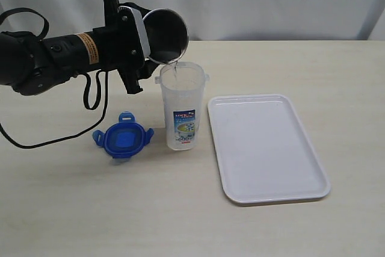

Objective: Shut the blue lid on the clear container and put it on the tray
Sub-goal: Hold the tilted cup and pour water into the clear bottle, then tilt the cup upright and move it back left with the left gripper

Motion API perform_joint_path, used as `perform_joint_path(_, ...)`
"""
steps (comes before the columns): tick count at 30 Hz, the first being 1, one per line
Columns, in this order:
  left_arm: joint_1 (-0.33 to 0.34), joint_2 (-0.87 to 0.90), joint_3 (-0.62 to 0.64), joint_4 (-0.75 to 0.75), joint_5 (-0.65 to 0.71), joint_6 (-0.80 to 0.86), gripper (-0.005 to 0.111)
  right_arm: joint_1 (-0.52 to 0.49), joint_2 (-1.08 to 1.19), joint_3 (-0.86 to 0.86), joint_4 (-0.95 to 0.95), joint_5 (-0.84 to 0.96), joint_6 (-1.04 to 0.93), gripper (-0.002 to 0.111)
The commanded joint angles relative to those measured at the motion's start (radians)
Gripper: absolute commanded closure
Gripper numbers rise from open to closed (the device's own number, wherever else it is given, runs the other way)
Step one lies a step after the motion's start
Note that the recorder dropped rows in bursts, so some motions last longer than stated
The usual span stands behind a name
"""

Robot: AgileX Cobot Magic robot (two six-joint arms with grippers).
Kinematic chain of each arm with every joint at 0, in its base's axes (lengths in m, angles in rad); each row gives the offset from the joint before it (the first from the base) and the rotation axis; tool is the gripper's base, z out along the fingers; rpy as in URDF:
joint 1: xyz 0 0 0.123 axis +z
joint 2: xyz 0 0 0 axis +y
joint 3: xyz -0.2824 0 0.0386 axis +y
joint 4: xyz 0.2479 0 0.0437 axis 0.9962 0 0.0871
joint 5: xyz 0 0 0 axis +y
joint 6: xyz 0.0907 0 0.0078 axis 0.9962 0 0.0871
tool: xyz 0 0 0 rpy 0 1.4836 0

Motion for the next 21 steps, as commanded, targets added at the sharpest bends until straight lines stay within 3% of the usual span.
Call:
perform_joint_path(1,-0.005,-0.023,-0.012,-0.027,-0.04,-0.087,0.107,0.003,-0.005,0.003,0.0,-0.003,-0.003,0.104)
perform_joint_path(5,-0.005,-0.023,-0.012,-0.027,-0.04,-0.266,0.107,0.003,-0.005,0.003,0.0,-0.003,-0.003,0.104)
perform_joint_path(7,-0.005,-0.023,-0.012,-0.087,-0.033,-0.387,0.107,0.003,-0.005,0.003,0.0,-0.003,-0.003,0.104)
perform_joint_path(15,-0.003,-0.023,-0.012,-0.329,0.054,-0.574,0.107,0.003,-0.005,0.003,0.0,-0.003,-0.003,0.104)
perform_joint_path(21,0.074,-0.005,-0.012,-0.426,0.03,-0.706,0.107,0.003,-0.005,0.003,0.0,-0.003,-0.003,0.104)
